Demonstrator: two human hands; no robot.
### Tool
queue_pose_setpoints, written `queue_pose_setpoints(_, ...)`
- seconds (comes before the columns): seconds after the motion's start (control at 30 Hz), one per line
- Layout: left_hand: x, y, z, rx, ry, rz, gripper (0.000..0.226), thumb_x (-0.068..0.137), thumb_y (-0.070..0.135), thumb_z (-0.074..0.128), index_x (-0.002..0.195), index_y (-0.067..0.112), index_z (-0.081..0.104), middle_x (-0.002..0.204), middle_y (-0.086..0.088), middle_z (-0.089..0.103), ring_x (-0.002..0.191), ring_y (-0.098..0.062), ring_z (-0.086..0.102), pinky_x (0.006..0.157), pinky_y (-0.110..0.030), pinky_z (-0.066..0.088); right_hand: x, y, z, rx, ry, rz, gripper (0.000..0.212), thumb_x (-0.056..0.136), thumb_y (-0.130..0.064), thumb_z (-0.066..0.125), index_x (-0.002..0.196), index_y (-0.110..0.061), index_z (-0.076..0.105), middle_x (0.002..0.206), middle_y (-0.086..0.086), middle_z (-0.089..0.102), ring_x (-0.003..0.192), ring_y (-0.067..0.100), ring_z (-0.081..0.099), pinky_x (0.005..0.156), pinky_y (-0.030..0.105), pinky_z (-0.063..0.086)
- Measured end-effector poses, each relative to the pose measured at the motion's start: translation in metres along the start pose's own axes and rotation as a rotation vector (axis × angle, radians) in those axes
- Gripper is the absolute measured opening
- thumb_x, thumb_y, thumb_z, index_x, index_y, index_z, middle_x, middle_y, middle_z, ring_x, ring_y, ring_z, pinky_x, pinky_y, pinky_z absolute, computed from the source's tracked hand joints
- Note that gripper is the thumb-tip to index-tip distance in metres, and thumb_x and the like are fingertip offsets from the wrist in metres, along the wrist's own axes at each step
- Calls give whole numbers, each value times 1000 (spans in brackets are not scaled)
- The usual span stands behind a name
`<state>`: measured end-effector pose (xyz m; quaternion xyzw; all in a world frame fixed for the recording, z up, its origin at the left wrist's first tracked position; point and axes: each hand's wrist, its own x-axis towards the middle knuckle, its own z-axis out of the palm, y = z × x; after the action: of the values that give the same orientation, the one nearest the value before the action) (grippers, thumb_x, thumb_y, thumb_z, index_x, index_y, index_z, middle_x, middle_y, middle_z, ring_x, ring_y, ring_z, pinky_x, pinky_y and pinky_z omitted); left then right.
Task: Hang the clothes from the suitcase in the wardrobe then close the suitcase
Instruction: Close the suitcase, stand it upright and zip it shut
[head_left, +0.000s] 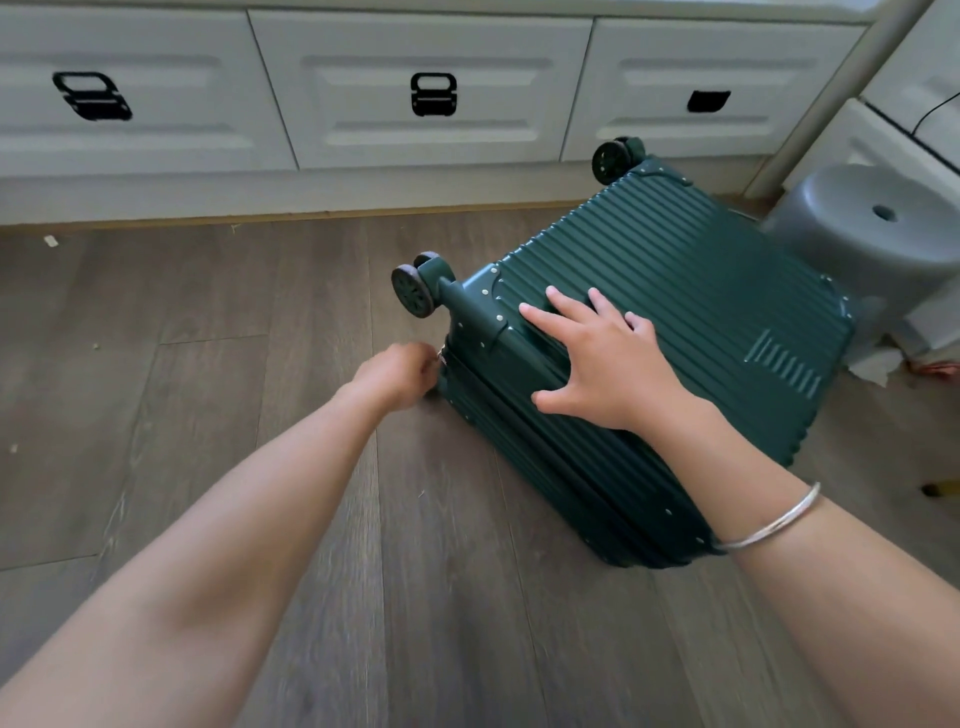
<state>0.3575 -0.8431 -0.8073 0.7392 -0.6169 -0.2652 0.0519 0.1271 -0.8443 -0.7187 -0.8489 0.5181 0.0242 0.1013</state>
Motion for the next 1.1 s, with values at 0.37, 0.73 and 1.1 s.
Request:
queue_pose_setpoints(0.37,-8,-8,13,-83,-39,-16,21,98,29,31,95,25,52,93,-6,67,82,-30,64,79,-45,55,7,4,-2,44,14,-2,89,71,-44,68,146,-49,20,160,-14,13,149,25,6,116,55,12)
queue_pose_setpoints(0.73,0,10,12,-258,-100,-43,24,101,24,34,114,7,43,104,-11,54,94,-28,51,77,-35,39,-3,11,3,29,22,-13,89,74,-45,67,148,-47,18,161,-12,11,149,25,6,117,55,12)
queue_pose_setpoints(1.1,-36,12,55,-200,131,40,28,102,34,34,88,19,52,85,-5,62,80,-30,59,63,-33,40,6,1,0,81,-8,-8,88,74,-38,71,149,-41,24,160,-6,16,149,32,8,114,63,12)
